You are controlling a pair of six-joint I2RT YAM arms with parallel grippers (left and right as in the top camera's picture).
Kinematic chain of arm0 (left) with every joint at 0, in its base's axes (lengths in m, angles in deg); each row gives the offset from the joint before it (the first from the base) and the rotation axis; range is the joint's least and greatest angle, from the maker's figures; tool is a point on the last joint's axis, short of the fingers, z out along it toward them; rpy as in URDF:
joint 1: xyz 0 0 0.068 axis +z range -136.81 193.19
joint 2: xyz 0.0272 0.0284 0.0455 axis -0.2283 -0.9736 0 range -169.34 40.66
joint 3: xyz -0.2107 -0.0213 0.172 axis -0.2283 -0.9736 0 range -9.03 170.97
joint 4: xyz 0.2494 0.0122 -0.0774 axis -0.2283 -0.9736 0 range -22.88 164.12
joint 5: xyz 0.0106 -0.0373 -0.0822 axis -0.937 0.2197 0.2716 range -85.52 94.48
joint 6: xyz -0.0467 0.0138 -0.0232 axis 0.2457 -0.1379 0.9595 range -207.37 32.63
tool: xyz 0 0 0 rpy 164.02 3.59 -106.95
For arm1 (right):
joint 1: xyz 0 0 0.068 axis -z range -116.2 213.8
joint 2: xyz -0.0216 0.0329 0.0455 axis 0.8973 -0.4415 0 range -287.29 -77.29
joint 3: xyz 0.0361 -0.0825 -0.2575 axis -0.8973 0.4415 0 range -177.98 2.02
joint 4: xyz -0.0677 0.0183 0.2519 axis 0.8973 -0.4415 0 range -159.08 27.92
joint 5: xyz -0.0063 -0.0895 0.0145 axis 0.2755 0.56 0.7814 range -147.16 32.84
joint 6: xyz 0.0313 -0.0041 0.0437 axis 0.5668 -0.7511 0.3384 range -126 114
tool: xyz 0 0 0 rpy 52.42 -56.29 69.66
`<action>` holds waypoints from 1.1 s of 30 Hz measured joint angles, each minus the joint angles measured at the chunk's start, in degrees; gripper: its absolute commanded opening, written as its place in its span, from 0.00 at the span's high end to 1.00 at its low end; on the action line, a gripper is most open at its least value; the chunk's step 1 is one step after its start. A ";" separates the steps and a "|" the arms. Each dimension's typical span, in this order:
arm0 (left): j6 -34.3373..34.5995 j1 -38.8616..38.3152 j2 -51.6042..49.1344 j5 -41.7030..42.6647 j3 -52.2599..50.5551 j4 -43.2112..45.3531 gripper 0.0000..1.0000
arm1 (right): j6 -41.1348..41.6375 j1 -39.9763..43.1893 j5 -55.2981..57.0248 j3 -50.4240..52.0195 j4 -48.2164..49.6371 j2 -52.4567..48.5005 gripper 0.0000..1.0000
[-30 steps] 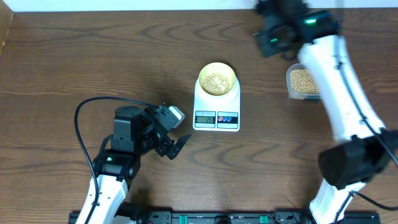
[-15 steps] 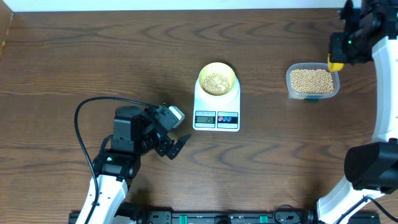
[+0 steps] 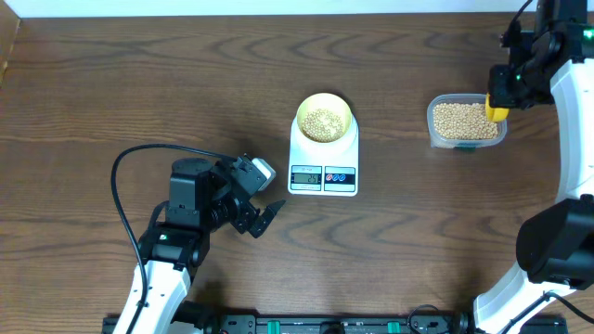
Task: Scoop item into bowl and weigh 50g on scale
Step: 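Move the empty scoop back right to the soybean tub, then dip the scoop into the soybeans again with the right gripper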
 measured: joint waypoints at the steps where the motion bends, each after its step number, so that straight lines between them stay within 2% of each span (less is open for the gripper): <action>1: 0.00 0.00 0.00 0.00 0.00 0.00 0.01 | 0.00 0.00 0.00 0.57 0.07 0.00 0.99; 18: 0.00 0.00 0.00 0.00 0.00 0.00 0.01 | -0.42 -0.13 2.99 2.29 3.39 -0.48 0.99; 33: 0.00 0.00 0.00 0.00 0.00 0.00 0.01 | -0.42 -1.11 2.47 2.47 3.34 -8.44 0.99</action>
